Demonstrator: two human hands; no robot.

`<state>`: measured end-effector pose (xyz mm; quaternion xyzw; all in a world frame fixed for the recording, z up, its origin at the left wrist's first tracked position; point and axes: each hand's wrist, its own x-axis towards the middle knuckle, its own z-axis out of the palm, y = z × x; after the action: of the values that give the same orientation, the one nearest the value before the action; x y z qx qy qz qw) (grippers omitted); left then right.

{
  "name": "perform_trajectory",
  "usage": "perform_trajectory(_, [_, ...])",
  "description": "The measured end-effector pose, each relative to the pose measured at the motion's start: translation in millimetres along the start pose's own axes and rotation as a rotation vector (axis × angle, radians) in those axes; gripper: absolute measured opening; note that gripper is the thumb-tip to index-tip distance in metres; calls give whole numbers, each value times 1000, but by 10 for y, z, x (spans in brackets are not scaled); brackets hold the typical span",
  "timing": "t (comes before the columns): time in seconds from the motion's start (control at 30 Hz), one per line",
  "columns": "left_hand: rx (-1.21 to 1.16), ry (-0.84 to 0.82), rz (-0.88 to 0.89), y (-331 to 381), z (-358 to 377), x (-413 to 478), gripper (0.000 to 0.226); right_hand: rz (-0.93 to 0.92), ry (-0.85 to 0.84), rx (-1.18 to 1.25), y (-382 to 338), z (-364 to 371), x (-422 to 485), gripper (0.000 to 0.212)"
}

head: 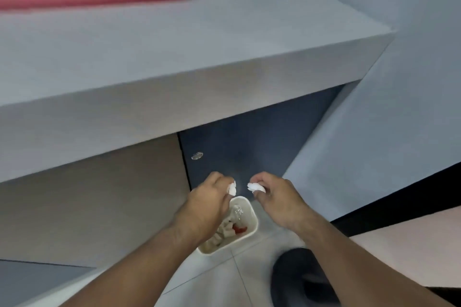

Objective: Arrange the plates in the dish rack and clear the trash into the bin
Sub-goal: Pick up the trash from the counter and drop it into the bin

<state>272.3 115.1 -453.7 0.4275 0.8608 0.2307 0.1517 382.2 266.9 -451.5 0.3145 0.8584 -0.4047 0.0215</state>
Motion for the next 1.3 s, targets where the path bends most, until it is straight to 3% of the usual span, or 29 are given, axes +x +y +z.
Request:
perform_trajectory(0.2, [73, -90, 2, -858, 1311, 224, 17, 29, 58, -111, 1052, 1087, 632, 20])
perform_trajectory(0.4, [191, -251, -115, -1570, 2406, 398, 17, 44, -42, -269, 1923, 2062, 1274, 25])
perform_trajectory(0.6, [344, -276, -134, -1874, 2905, 564, 42, 16, -99, -515, 2306, 2601, 1722, 20])
perform_trajectory(0.67, [349, -276, -146, -1901, 2936, 573, 38, 19, -122, -559, 2363, 2675, 1781, 24])
perform_trajectory(0.8, [295, -286, -127, -1946, 2866, 538, 19, 27, -171, -555, 2317, 2702, 1790, 29])
perform_trajectory(0.93, [253, -253, -181, -1849, 2526, 487, 27, 21, -172, -541, 1961, 2460, 1639, 24])
perform_trajectory(1.3, [255, -224, -86, -347, 421, 143, 27, -18, -142, -520, 181, 632, 524, 19])
